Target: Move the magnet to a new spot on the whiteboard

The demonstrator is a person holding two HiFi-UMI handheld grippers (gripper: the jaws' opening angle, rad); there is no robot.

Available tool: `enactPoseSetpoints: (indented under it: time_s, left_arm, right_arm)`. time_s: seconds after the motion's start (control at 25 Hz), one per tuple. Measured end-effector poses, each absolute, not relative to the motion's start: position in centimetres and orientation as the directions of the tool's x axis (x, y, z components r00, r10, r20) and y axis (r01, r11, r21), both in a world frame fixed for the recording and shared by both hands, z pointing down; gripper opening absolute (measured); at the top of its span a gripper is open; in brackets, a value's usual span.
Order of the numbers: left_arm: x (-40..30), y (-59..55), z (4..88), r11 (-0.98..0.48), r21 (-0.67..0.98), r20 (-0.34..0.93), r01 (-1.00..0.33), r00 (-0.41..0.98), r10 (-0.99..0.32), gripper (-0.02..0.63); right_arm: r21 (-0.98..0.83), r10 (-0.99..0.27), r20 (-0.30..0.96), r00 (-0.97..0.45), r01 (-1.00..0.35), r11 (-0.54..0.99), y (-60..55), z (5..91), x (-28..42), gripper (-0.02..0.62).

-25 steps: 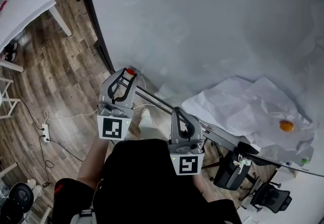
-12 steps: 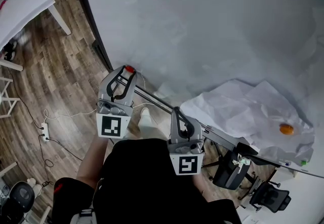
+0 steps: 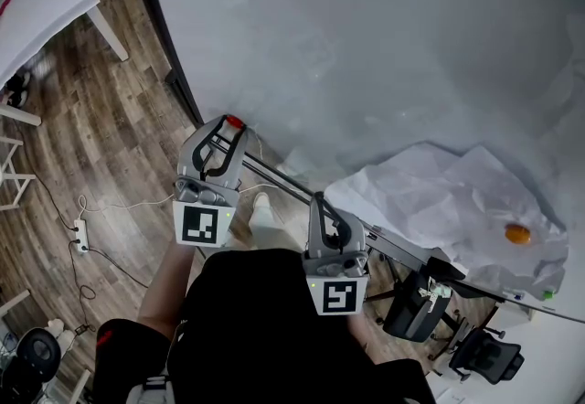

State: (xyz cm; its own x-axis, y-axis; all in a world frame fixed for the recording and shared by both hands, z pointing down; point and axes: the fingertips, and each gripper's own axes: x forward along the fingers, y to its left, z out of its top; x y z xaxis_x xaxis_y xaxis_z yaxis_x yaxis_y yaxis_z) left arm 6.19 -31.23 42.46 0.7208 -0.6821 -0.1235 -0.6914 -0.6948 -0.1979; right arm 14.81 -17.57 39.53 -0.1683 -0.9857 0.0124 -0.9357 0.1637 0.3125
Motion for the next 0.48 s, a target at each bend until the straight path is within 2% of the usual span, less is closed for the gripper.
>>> enactPoseSetpoints:
  time_s: [0.48]
  left_arm:
    - [6.26, -30.70, 42.16, -0.691, -0.183, -0.145, -0.700, 0.714, -0.685, 0.149]
  right_arm:
    - [0.311, -0.985, 0.009, -0.170, -0.936, 0.165, -17.10, 39.40, 14.61, 0.002]
